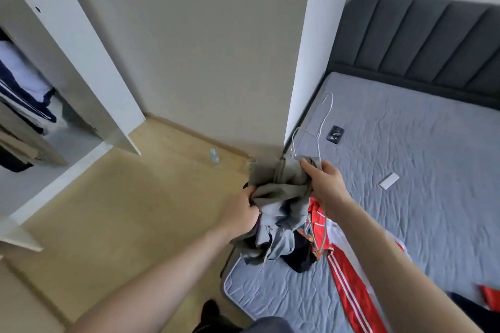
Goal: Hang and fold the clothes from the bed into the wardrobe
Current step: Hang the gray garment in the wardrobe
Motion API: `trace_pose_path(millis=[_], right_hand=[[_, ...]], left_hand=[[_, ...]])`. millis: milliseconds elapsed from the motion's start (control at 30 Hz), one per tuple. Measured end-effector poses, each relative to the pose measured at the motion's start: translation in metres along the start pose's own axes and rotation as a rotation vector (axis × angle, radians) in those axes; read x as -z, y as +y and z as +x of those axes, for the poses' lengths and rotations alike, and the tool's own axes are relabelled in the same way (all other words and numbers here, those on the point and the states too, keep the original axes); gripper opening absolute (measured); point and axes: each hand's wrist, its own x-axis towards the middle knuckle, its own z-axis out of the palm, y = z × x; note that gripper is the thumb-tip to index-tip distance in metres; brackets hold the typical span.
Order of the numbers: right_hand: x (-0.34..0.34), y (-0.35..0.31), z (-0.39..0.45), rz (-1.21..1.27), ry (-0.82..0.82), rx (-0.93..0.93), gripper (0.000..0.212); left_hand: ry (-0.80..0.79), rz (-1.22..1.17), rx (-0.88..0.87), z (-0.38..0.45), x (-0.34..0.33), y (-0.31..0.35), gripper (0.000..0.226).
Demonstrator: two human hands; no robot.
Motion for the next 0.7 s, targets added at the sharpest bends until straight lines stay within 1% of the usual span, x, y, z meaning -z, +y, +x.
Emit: trace_pose_path(millis=[33, 67, 133, 200, 300, 333, 400, 467, 533, 633, 700], right_hand=[[0.011, 0.0, 0.001, -0.105, 0.035, 0.028, 0.046], [0.023, 0.002, 0.002, -0.201, 0.072, 0.048, 0.044], [0.041, 0.009, -0.002, -0.336, 0.124, 0.06, 0.047], [0.051, 0.02, -0.015, -0.388, 0.149, 0.069, 0.051], [0.049, 0.043, -0.041, -0.4, 0.162, 0.096, 0.052], [0.046, 0.051, -0.049, -0.407, 0.148, 0.115, 0.053], [0.041, 0.066, -0.06, -0.419, 0.048, 0.148, 0.054], [0.037, 0.075, -0.064, -0.463, -0.069, 0.149, 0.058], [0.035, 0.074, -0.066, -0.48, -0.132, 0.146, 0.061], [0.027, 0.067, -0.067, -0.478, -0.148, 0.168, 0.069], [0.016, 0.064, -0.066, -0.48, -0.155, 0.198, 0.075]], left_hand=[[-0.011, -0.041, -0.015, 0.002, 0.01, 0.006, 0.028], [-0.021, -0.091, -0.033, 0.003, 0.02, 0.016, 0.022], [0.02, -0.193, -0.036, 0.006, 0.038, 0.039, 0.021], [0.084, -0.331, 0.0, 0.011, 0.05, 0.06, 0.027], [0.102, -0.546, 0.143, 0.022, 0.057, 0.084, 0.029], [0.103, -0.615, 0.202, 0.025, 0.059, 0.09, 0.029], [0.087, -0.723, 0.282, 0.029, 0.061, 0.1, 0.033], [0.043, -0.79, 0.306, 0.033, 0.059, 0.108, 0.044], [-0.003, -0.854, 0.324, 0.03, 0.058, 0.116, 0.049], [-0.097, -0.964, 0.305, 0.028, 0.053, 0.13, 0.052], [-0.107, -1.006, 0.284, 0.023, 0.05, 0.141, 0.045]])
